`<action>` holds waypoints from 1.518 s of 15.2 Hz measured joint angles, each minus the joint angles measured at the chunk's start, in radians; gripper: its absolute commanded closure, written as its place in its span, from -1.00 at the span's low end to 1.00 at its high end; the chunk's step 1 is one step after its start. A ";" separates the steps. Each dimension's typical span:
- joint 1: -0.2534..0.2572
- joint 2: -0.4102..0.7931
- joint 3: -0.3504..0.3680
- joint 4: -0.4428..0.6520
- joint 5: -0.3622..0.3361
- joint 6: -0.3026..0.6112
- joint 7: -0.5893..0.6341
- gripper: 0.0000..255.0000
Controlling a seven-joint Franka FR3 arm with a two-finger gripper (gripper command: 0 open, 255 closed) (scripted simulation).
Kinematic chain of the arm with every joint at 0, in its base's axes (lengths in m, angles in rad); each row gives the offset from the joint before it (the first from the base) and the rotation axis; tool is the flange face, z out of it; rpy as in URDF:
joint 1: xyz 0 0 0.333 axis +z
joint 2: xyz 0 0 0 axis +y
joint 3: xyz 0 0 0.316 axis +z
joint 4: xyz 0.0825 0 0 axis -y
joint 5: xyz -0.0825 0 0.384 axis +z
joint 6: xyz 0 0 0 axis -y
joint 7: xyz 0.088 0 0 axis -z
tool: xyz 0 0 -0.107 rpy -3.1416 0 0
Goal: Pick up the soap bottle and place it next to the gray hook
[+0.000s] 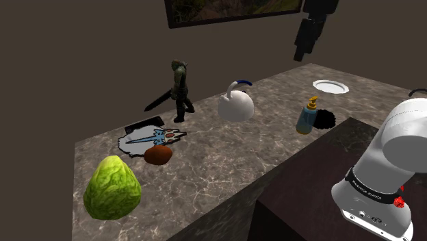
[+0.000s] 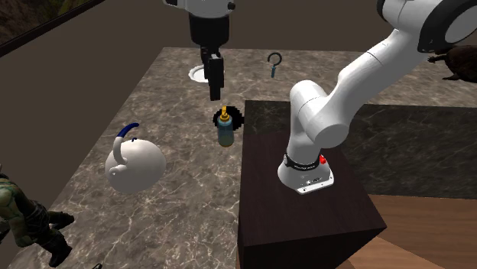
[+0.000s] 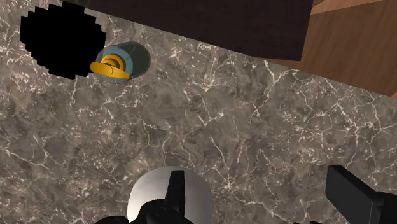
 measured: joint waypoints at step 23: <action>-0.125 0.347 -0.146 -0.286 -0.309 0.291 -0.204 -1.00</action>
